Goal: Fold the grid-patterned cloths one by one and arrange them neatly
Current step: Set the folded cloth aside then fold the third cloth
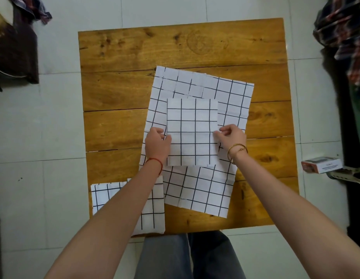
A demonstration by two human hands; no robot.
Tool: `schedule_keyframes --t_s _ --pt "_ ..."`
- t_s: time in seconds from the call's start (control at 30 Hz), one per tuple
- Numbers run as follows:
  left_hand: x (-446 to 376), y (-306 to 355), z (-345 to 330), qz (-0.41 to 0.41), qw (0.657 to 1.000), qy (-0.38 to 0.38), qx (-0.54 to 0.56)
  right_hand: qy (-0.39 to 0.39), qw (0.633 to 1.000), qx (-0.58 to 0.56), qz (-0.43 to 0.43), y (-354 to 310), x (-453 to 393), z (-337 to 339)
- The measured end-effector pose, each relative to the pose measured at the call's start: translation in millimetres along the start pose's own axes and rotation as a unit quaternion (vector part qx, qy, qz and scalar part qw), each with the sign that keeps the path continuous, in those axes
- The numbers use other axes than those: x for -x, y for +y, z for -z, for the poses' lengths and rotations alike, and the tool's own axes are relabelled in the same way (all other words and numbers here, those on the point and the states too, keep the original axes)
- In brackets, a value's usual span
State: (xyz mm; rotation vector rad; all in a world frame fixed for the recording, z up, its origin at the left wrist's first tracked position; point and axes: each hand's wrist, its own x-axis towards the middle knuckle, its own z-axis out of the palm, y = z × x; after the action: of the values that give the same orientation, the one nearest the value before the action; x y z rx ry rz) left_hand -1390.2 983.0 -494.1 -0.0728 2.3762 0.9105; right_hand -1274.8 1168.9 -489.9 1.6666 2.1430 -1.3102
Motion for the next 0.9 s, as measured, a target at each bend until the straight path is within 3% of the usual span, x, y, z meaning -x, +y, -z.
schedule_keyframes --t_s 0.17,0.4,0.53,0.63,0.77,0.9 --pt "-9.0 8.4 -1.9 0.038 0.999 -0.017 0.030 -0.055 0.997 -0.023 -0.048 -6.4 -2.9 -5.8" --pt "-6.7 8.3 5.0 0.044 0.995 -0.043 0.074 -0.057 0.997 -0.046 -0.028 -5.3 -2.7 -4.8" --pt "-9.9 8.0 7.3 0.069 0.992 -0.078 0.074 -0.051 0.993 -0.081 -0.075 -5.1 -6.2 -4.0" --pt "-9.7 9.6 11.9 0.067 0.992 -0.098 0.048 -0.088 0.984 -0.092 -0.124 -8.2 -8.5 -1.4" --pt "-7.7 10.7 21.9 0.077 0.983 -0.132 0.100 -0.151 0.973 -0.076 -0.160 -16.7 -6.6 7.6" --pt "-4.2 9.7 36.5 0.070 0.978 -0.149 0.128 -0.169 0.972 -0.076 -0.144 -19.1 -2.1 14.3"
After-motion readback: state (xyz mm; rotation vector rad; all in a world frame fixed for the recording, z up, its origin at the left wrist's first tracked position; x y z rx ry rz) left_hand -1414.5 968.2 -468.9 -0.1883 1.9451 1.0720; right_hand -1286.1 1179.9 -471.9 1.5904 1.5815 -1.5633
